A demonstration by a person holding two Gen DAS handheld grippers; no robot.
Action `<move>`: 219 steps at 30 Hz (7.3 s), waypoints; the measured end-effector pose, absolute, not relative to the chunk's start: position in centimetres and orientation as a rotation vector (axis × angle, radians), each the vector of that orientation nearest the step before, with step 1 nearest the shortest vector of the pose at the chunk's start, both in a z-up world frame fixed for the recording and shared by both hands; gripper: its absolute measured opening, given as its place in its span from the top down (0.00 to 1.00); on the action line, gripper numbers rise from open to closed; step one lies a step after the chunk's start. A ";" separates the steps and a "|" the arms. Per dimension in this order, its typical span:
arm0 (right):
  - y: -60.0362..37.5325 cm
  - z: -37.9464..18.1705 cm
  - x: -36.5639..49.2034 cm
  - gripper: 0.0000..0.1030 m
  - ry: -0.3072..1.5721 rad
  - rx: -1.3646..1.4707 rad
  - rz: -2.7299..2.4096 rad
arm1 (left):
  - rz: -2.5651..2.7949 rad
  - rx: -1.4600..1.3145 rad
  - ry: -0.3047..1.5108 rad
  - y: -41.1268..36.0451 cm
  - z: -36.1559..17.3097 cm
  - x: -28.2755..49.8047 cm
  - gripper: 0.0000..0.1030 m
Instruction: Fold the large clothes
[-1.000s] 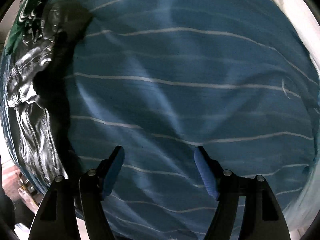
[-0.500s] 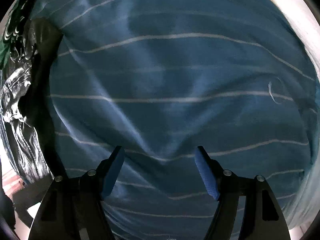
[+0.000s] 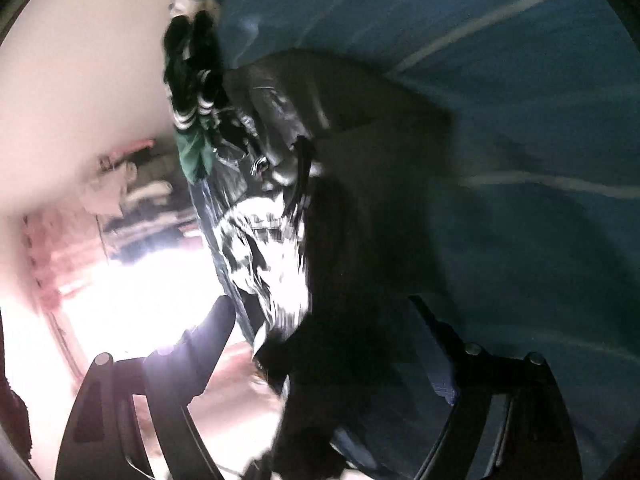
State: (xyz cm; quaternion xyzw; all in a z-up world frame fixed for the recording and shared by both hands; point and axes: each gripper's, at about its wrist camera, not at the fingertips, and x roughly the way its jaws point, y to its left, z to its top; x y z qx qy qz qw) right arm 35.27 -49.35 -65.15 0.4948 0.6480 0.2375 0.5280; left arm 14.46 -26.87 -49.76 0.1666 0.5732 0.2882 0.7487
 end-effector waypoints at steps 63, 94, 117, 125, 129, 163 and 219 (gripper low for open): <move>-35.9 -58.3 39.1 0.85 1.338 1.009 0.197 | 0.679 -0.381 1.290 9.1 -47.9 13.5 0.49; -29.6 -61.5 34.4 0.73 1.548 0.420 0.204 | 0.572 -0.123 1.459 -0.4 -54.6 19.6 0.25; -30.0 -57.9 34.8 0.72 1.668 0.655 0.307 | 0.527 -0.329 1.354 4.6 -49.5 20.1 0.00; -36.1 -58.8 37.1 0.73 1.609 0.496 0.165 | 0.299 -0.302 1.380 -8.0 -51.5 26.1 0.00; -35.3 -61.6 39.2 0.77 1.634 0.376 0.120 | 0.320 -0.219 1.460 -11.0 -56.4 29.5 0.00; -56.2 -62.9 24.6 0.62 1.073 1.168 0.103 | 0.228 -0.107 1.427 -15.4 -56.4 25.5 0.00; -23.8 -60.7 23.3 0.84 1.497 0.818 0.788 | 0.552 -0.516 1.260 7.5 -46.9 11.1 0.00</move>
